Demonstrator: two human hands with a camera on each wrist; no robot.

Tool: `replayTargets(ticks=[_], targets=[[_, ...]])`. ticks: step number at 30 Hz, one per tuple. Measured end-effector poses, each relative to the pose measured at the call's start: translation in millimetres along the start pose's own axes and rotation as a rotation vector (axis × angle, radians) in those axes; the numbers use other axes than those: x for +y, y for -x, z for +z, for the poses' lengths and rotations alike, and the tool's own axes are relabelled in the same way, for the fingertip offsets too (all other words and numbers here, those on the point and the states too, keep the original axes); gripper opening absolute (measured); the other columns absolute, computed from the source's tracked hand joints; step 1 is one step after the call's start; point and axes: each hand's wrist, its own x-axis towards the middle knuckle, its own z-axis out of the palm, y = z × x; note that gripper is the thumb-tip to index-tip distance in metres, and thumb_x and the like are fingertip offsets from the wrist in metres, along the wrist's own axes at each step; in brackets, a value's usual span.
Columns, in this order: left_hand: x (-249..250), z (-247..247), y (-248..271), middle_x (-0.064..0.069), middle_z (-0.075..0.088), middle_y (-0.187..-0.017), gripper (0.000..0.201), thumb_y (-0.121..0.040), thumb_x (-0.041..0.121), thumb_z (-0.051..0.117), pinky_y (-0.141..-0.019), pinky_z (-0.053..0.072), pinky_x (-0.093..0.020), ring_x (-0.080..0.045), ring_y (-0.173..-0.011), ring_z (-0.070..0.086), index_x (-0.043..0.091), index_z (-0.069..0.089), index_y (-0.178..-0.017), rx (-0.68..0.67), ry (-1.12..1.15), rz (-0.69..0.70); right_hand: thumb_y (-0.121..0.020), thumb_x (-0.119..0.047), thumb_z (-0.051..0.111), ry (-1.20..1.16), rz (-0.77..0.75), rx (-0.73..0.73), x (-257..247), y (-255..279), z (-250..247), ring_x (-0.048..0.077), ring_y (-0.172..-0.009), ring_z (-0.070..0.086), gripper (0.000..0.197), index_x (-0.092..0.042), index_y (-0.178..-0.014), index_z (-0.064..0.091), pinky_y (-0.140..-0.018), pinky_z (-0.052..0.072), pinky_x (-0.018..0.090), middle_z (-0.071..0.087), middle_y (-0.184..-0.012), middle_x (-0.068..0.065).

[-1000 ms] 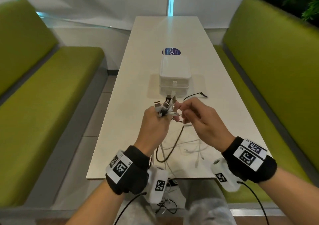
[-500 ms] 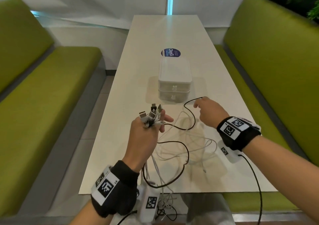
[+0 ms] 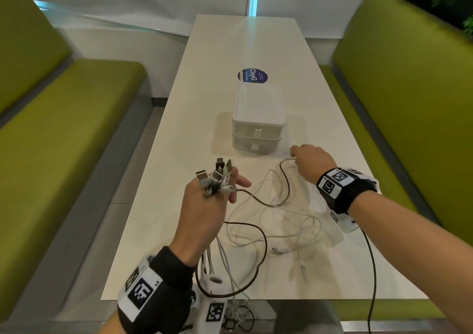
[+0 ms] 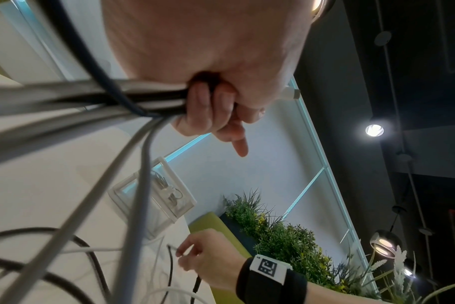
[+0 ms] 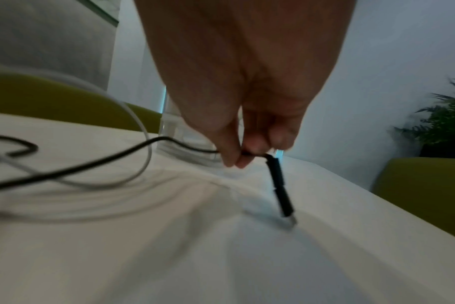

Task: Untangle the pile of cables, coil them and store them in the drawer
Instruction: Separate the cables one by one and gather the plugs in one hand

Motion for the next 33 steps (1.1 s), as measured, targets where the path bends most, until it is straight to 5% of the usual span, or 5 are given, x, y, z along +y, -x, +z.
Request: replayTargets(ticks=[9, 14, 23, 27, 33], targets=[[21.0, -7.7, 22.8, 0.022, 0.061, -0.058, 0.044, -0.102, 0.019, 0.046, -0.082, 0.042, -0.052, 0.006, -0.057, 0.055, -0.017, 0.062, -0.081, 0.037, 0.020, -0.018, -0.094, -0.027, 0.054, -0.542, 0.065, 0.548, -14.4, 55.7, -103.6, 0.022, -0.061, 0.065, 0.017, -0.016, -0.100, 0.066, -0.064, 0.055, 0.035, 0.068, -0.068, 0.004], [25.9, -19.6, 30.4, 0.019, 0.062, -0.061, 0.040, -0.102, 0.013, 0.045, -0.058, 0.041, -0.010, -0.013, -0.061, 0.056, -0.018, 0.059, -0.081, 0.128, 0.061, 0.031, -0.098, -0.014, 0.054, -1.124, -0.200, 0.696, -49.6, 97.5, -132.4, 0.015, -0.068, 0.071, 0.003, -0.011, -0.097, 0.055, -0.066, 0.058, 0.029, 0.071, -0.086, 0.005], [32.2, -34.5, 37.3, 0.020, 0.060, -0.057, 0.036, -0.102, 0.005, 0.042, -0.061, 0.048, -0.019, -0.035, -0.103, 0.045, -0.022, 0.056, -0.083, 0.176, 0.078, 0.079, -0.088, -0.016, 0.070, -0.976, -0.346, 0.576, -58.6, 126.3, -110.3, 0.009, -0.071, 0.065, 0.007, -0.012, -0.094, 0.072, -0.070, 0.053, 0.025, 0.072, -0.083, -0.004], [43.3, -42.4, 39.6, 0.019, 0.060, -0.057, 0.036, -0.101, 0.005, 0.041, -0.089, 0.042, -0.063, -0.043, -0.108, 0.047, -0.020, 0.056, -0.081, 0.170, 0.035, 0.140, -0.086, -0.017, 0.072, -1.012, -0.409, 0.085, -57.3, 156.0, -114.2, 0.013, -0.055, 0.059, 0.005, -0.013, -0.089, 0.074, -0.052, 0.046, 0.027, 0.074, -0.070, 0.000], [50.3, -43.1, 39.8, 0.019, 0.059, -0.055, 0.038, -0.102, 0.005, 0.041, -0.058, 0.039, -0.038, -0.039, -0.096, 0.046, -0.021, 0.055, -0.077, 0.153, 0.056, 0.232, -0.086, -0.024, 0.072, -0.753, -0.512, -0.679, -67.4, 189.9, -75.9, 0.015, -0.059, 0.066, 0.014, -0.011, -0.089, 0.075, -0.064, 0.054, 0.025, 0.074, -0.070, -0.002]])
